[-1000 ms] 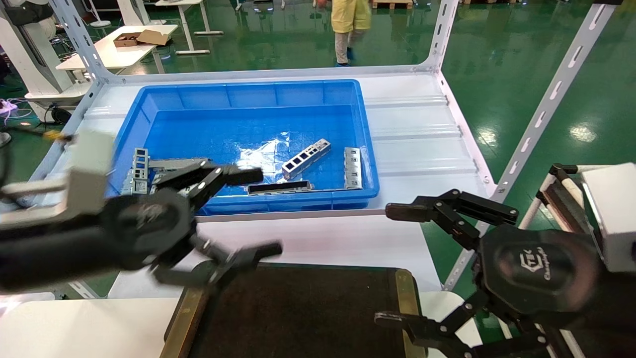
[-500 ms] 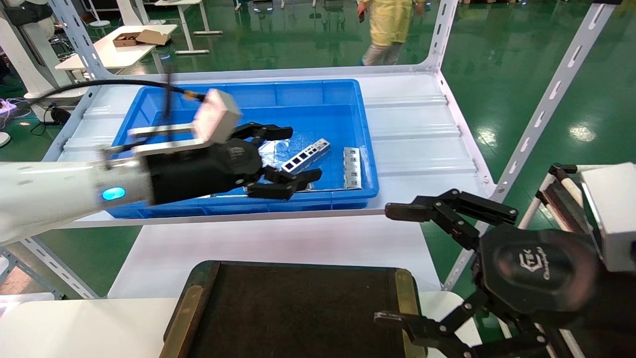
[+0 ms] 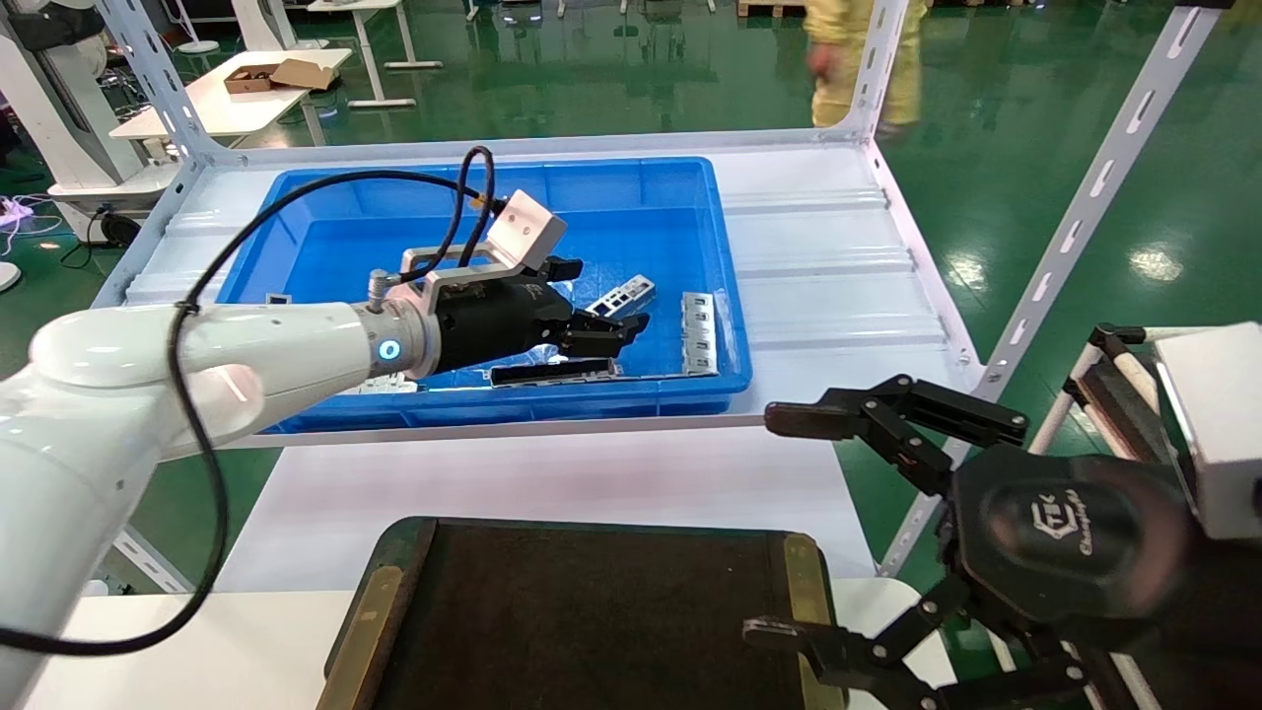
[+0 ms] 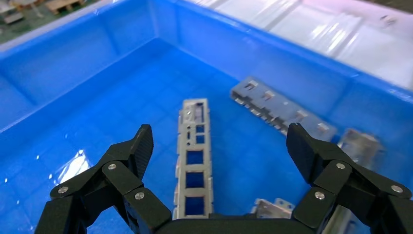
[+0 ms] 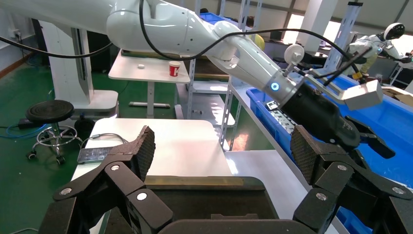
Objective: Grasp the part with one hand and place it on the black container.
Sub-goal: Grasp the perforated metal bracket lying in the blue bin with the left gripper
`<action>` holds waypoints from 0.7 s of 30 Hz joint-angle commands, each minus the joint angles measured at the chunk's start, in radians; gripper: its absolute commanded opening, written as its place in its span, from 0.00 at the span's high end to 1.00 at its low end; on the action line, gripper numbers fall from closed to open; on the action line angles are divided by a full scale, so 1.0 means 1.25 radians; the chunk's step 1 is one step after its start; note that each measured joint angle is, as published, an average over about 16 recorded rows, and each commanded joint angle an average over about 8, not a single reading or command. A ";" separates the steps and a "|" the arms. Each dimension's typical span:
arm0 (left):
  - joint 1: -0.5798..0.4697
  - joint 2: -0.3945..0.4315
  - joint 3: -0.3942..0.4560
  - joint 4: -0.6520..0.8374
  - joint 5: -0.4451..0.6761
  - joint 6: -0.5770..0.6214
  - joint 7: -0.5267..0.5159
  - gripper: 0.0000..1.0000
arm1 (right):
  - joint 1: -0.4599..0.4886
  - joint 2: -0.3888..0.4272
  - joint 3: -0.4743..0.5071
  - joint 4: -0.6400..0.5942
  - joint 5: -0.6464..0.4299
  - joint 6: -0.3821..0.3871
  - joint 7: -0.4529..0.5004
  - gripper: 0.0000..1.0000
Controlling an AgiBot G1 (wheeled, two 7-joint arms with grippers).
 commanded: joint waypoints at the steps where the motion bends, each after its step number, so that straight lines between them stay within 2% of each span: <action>1: -0.011 0.020 0.000 0.038 0.002 -0.023 0.009 0.95 | 0.000 0.000 0.000 0.000 0.000 0.000 0.000 0.95; 2: -0.012 0.023 0.001 0.045 0.001 -0.029 0.010 1.00 | 0.000 0.000 0.000 0.000 0.000 0.000 0.000 1.00; 21: 0.001 0.029 0.052 0.051 -0.005 -0.071 -0.044 1.00 | 0.000 0.000 0.000 0.000 0.000 0.000 0.000 1.00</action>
